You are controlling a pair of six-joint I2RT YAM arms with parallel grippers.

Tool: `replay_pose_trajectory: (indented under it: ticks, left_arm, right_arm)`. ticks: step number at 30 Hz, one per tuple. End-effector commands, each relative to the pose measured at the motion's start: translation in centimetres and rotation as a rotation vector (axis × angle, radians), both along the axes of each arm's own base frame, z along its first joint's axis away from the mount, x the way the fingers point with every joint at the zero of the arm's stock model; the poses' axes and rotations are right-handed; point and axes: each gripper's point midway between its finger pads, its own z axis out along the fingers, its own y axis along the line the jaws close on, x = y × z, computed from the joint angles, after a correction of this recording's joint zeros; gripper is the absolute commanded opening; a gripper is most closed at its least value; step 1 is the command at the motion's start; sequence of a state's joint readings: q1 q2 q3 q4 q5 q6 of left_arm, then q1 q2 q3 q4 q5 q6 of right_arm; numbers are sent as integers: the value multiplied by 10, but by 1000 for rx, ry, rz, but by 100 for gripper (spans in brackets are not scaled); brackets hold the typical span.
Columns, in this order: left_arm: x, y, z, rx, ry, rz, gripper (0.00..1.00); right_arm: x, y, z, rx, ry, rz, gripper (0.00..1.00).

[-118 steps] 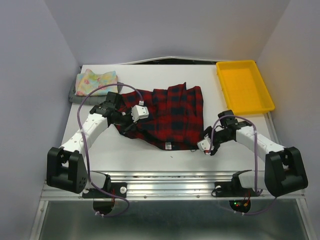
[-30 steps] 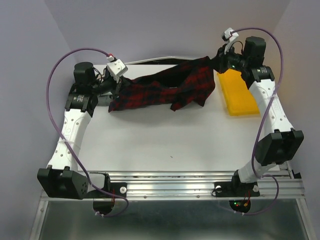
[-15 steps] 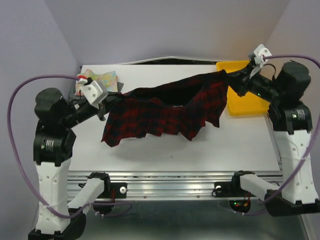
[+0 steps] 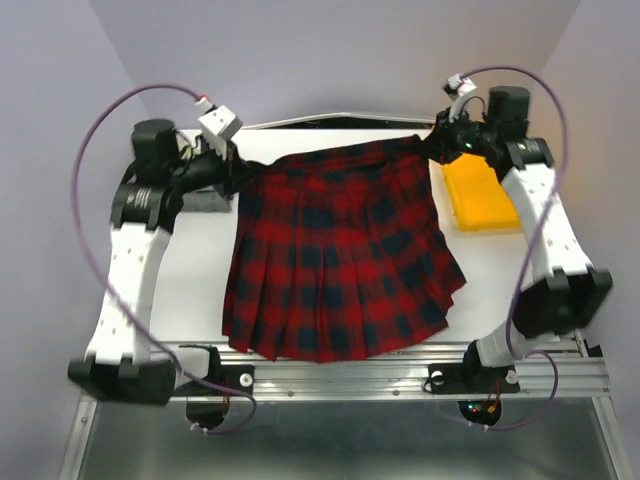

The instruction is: Fold and stack the skirts

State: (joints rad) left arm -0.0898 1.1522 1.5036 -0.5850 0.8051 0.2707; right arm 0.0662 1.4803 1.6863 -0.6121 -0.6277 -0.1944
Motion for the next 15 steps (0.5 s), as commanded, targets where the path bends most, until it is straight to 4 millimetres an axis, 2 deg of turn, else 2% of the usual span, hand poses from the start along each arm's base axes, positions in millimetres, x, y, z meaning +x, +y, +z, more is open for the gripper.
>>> replay_pose_trajectory:
  ticks: [1, 2, 3, 4, 5, 6, 7, 8, 9, 10, 11, 12, 13, 14, 15]
  left_arm:
    - [69, 17, 7, 15, -51, 134, 0]
    - [82, 16, 19, 5, -93, 137, 0]
    - [105, 16, 33, 3, -120, 145, 0]
    - [115, 15, 46, -3, -151, 144, 0]
    - [131, 13, 68, -9, -202, 138, 0]
    - [131, 13, 67, -9, -200, 135, 0]
    - [140, 12, 88, -2, -263, 127, 0]
    - [143, 11, 105, 2, -317, 114, 0]
    - [140, 11, 113, 12, -346, 108, 0]
    - [140, 11, 116, 37, -380, 90, 0]
    - [137, 11, 116, 56, -401, 75, 0]
    - [127, 8, 111, 73, -414, 38, 0]
    - [123, 8, 105, 110, -444, 16, 0]
    - [119, 8, 102, 125, -480, 4, 0]
    - [119, 5, 60, 144, -416, -31, 0]
  right_arm:
    - [71, -35, 31, -27, -107, -189, 1]
    - [84, -36, 41, -26, -135, -193, 1]
    - [91, -35, 88, -13, -248, -195, 1]
    - [115, -36, 80, -13, -241, -203, 1]
    - [128, -41, 112, -12, -338, -211, 1]
    - [128, -41, 112, -12, -337, -211, 1]
    - [122, -40, 150, -3, -440, -204, 1]
    - [130, -40, 151, -19, -471, -199, 1]
    - [127, -40, 159, -16, -495, -195, 1]
    - [130, -37, 146, -35, -478, -170, 1]
    - [112, -36, 159, -40, -512, -156, 1]
    - [105, -32, 160, -66, -552, -115, 1]
    - [97, -29, 151, -84, -551, -83, 1]
    - [83, -25, 116, -104, -491, -40, 1]
    - [76, -22, 102, -119, -486, -9, 1]
